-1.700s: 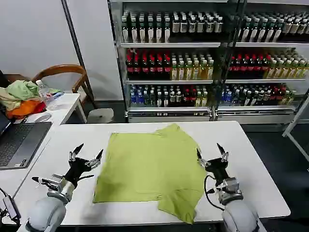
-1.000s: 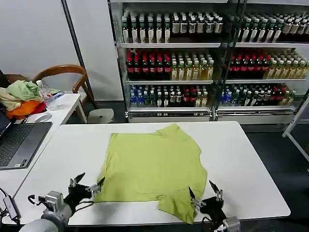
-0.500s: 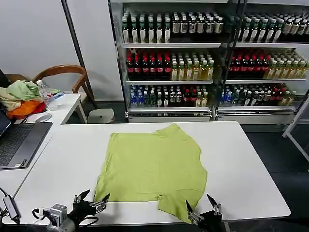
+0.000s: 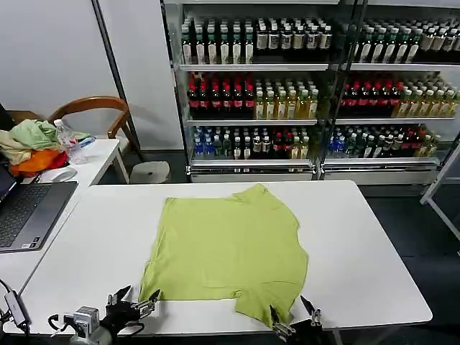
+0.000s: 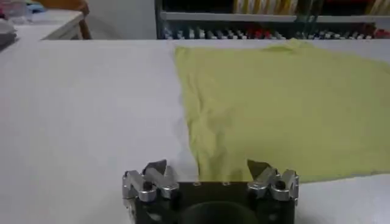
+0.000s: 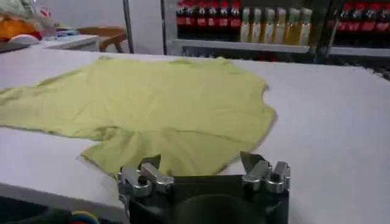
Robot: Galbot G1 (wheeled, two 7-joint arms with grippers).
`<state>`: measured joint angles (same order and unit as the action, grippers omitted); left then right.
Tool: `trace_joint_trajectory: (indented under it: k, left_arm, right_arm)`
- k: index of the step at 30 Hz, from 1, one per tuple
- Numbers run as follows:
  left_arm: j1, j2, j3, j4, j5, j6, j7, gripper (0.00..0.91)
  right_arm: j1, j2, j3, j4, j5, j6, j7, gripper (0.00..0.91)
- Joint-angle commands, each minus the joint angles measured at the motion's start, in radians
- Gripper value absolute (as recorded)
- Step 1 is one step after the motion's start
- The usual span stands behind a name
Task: Fold and organize the clothes.
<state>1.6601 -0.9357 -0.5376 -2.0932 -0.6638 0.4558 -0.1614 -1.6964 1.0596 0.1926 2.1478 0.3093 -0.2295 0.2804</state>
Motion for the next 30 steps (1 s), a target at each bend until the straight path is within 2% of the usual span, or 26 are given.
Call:
trace_joint_trajectory:
  k: [1,2,5,17,30]
  left_arm:
    - [-0.003,-0.004,0.005,0.018,0.002,-0.008,-0.016,0.091]
    - [-0.004,-0.004,0.006,0.020,0.006,-0.009,-0.023,0.040]
    - [0.001,-0.004,0.006,0.015,0.004,-0.009,-0.020,0.040]
    - [0.003,-0.012,0.018,-0.008,-0.010,-0.013,-0.012,0.040]
    - [0.002,-0.016,0.020,-0.010,0.002,-0.028,0.025,0.040]
  right_arm:
    - [-0.002,0.002,-0.019,-0.006,-0.003,-0.006,0.003,0.000]
    - [0.000,0.002,-0.020,-0.004,-0.002,-0.006,0.003,0.000]
    - [0.003,-0.001,-0.017,0.004,0.031,-0.009,0.006,0.000]
    - [0.017,0.018,-0.027,-0.002,0.053,-0.021,0.016,0.000]
    - [0.015,0.023,-0.014,0.011,0.021,-0.015,0.002,0.000]
